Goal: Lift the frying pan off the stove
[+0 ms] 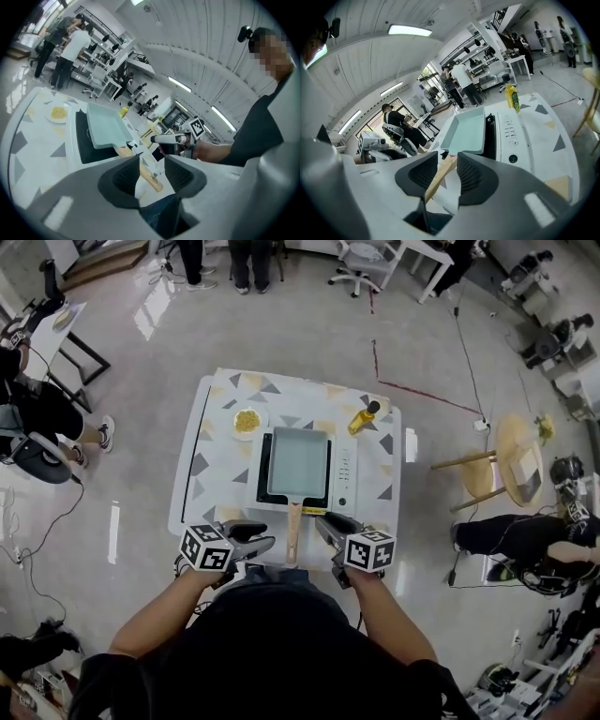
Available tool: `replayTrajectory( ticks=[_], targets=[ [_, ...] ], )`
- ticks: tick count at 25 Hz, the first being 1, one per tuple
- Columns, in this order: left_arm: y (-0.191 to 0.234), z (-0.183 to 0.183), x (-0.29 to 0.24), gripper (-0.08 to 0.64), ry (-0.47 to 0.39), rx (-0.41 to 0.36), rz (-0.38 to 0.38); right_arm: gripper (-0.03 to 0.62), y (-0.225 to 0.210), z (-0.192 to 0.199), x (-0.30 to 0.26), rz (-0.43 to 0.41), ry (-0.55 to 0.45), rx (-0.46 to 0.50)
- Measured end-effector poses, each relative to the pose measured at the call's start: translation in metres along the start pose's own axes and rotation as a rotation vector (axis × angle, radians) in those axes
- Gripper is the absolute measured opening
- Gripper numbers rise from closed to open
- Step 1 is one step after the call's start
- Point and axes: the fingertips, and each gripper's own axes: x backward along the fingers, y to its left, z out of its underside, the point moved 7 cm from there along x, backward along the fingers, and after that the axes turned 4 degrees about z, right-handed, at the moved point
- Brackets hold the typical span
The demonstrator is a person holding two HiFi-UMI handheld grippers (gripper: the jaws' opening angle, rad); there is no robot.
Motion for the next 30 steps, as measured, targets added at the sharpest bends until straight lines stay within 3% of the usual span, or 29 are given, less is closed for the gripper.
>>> replayTrajectory(
  ticks=[8, 23, 30],
  targets=[
    [0.017, 0.024, -0.027, 0.193, 0.024, 0.155, 0.072, 0.166, -0.005, 0.010, -0.026, -0.053, 0.067, -0.033],
    [0.042, 0.049, -0.062, 0.222, 0.057, 0.355, 0.172, 0.221, -0.009, 0.026, -0.065, -0.146, 0.177, -0.138],
    [0.044, 0.055, -0.080, 0.222, 0.072, 0.453, 0.293, 0.239, -0.008, 0.031, -0.082, -0.193, 0.222, -0.179]
  ],
)
